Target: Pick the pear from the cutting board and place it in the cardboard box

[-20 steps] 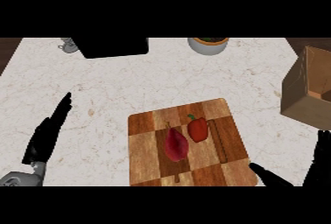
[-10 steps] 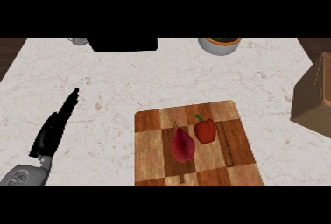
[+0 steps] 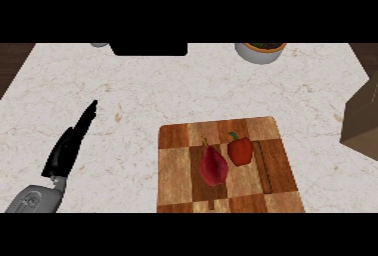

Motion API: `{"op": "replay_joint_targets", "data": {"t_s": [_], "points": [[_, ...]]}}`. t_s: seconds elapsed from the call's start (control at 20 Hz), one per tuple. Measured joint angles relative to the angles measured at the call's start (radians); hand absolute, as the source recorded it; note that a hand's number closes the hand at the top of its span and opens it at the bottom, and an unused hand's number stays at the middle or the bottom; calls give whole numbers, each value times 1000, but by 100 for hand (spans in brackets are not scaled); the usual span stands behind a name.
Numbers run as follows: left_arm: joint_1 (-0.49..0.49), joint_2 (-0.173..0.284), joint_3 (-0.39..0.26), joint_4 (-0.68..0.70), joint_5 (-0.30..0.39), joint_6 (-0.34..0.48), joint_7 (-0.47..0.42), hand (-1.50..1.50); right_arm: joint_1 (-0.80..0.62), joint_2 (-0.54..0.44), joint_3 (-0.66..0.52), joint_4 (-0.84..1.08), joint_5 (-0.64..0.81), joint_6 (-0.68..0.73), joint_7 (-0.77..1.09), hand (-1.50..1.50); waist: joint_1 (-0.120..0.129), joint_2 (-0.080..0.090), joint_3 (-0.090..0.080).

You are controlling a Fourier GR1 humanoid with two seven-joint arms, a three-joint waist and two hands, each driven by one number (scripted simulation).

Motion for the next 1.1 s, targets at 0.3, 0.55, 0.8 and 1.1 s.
{"op": "replay_joint_targets", "data": {"t_s": [0.3,0.55,0.8,1.1], "points": [[1,-5,-4,-11,-15,-4,2,0,13,55,78,-53,299,52,307,-150,8,3,1],[-26,-18,-2,-9,-29,-4,33,0,-48,67,165,-96,507,173,575,-150,5,-1,2],[-11,-26,7,-5,-36,-17,24,0,-245,70,225,-96,609,342,839,-150,6,-5,3],[-28,-43,41,45,-53,-36,-2,0,-505,72,240,6,655,411,1068,-150,1,-9,4]]}}
